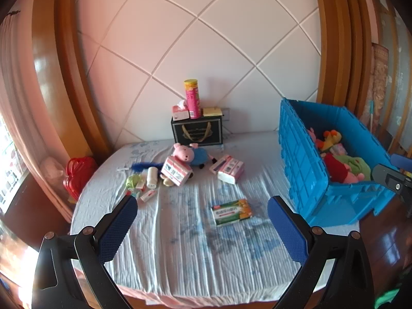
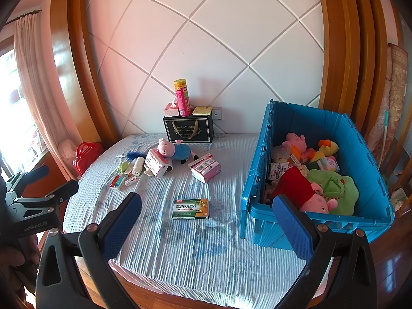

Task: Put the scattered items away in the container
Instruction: 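Move both tools toward the green-and-orange medicine box on the bed, then grasp the green medicine box with the right tool while the left tool grasps the red-white ointment box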

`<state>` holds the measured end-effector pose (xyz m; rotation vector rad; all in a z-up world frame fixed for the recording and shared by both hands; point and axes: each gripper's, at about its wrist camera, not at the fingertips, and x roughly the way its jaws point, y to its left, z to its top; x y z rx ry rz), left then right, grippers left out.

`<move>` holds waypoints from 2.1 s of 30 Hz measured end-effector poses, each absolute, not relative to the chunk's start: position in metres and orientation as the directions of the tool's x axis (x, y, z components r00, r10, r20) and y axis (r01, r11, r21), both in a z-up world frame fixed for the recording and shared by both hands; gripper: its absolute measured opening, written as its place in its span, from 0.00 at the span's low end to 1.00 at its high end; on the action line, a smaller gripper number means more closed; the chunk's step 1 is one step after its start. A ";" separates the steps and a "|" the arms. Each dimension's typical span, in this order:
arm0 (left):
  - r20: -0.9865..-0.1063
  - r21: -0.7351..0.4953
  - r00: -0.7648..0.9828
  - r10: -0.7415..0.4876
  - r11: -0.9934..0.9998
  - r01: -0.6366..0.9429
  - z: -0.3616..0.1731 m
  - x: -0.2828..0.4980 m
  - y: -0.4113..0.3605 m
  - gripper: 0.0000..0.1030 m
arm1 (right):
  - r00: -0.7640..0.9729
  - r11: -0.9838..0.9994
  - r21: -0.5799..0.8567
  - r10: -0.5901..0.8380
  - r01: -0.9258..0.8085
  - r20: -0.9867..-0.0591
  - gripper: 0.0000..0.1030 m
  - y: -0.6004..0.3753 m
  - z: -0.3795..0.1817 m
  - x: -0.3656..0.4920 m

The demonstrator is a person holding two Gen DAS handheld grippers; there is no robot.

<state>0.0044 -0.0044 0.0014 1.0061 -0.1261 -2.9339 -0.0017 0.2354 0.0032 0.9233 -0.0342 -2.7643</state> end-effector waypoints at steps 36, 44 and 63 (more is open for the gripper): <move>-0.687 0.082 -0.723 -0.070 -0.996 0.018 -0.127 -0.112 -0.089 0.99 | -0.526 -0.822 0.039 -0.400 0.568 -0.750 1.00 0.119 -0.187 -0.130; -0.717 0.078 -0.697 -0.026 -0.996 -0.043 -0.190 -0.161 -0.132 0.99 | -0.386 -0.806 -0.044 -0.234 0.591 -0.892 1.00 0.091 -0.322 -0.209; -0.807 0.116 -0.579 -0.120 -0.992 0.044 -0.322 -0.218 -0.196 0.99 | -0.318 -0.641 -0.128 -0.190 0.757 -0.929 1.00 0.047 -0.417 -0.297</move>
